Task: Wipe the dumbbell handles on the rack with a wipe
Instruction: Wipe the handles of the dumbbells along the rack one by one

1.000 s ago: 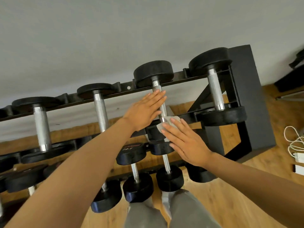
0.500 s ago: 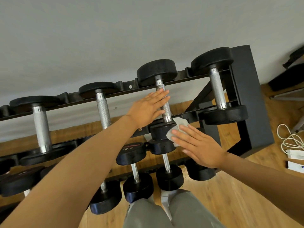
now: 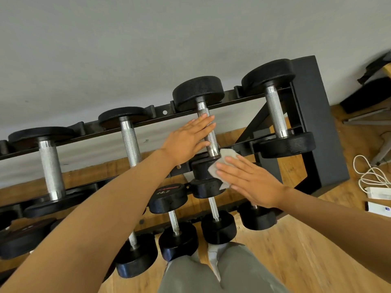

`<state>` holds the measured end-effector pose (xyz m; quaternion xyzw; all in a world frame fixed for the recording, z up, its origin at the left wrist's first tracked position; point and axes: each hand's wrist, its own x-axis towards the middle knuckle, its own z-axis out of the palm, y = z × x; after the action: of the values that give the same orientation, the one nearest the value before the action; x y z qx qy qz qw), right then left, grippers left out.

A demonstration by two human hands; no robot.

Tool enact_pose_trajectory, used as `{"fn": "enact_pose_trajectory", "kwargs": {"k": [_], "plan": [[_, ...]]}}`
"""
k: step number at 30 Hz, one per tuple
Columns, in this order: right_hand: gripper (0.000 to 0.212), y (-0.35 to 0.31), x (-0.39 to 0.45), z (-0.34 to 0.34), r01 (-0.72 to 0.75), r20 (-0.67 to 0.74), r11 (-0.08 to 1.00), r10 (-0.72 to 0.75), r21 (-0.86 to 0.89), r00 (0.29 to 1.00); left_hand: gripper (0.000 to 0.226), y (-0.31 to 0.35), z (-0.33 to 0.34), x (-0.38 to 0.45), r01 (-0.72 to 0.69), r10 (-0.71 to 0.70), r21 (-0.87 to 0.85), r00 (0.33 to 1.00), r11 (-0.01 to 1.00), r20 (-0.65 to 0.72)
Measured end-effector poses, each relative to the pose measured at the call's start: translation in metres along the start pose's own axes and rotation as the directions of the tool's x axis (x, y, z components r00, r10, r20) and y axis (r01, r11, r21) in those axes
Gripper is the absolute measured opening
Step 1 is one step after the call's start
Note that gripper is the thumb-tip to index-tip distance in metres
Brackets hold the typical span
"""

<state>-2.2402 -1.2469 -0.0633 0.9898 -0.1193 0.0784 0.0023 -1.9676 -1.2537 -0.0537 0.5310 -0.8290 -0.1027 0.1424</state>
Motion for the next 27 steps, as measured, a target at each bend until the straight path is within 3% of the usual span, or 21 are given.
{"fn": "enact_pose_trajectory", "kwargs": {"k": [5, 12, 15, 19, 24, 27], "plan": [[0.057, -0.016, -0.007, 0.012, -0.191, -0.022, 0.963, 0.198, 0.190, 0.980, 0.056, 0.002, 0.002, 0.000, 0.006, -0.006, -0.001, 1.000, 1.000, -0.024], [0.053, -0.036, 0.036, 0.000, -0.199, -0.035, 0.980, 0.199, 0.012, 0.979, 0.056, 0.004, 0.002, 0.000, 0.000, 0.000, 0.004, 0.999, 1.000, -0.048], [0.052, -0.033, 0.017, 0.006, -0.253, -0.064, 0.954, 0.265, 0.159, 0.962, 0.053, 0.003, 0.002, -0.001, 0.001, 0.000, 0.008, 0.999, 1.000, -0.048], [0.052, -0.045, 0.013, 0.012, -0.412, -0.070, 0.784, 0.496, 0.465, 0.866, 0.055, 0.005, 0.003, -0.001, 0.027, -0.028, -0.005, 0.999, 1.000, -0.027], [0.054, -0.053, 0.049, 0.004, -0.604, 0.008, 0.563, 0.727, 0.564, 0.687, 0.056, 0.007, 0.003, -0.001, 0.049, -0.049, -0.009, 0.999, 0.999, -0.011], [0.055, -0.062, 0.053, 0.003, -0.667, 0.008, 0.518, 0.786, 0.535, 0.618, 0.058, 0.007, 0.003, -0.002, 0.066, -0.066, -0.032, 0.998, 0.997, 0.005]]}}
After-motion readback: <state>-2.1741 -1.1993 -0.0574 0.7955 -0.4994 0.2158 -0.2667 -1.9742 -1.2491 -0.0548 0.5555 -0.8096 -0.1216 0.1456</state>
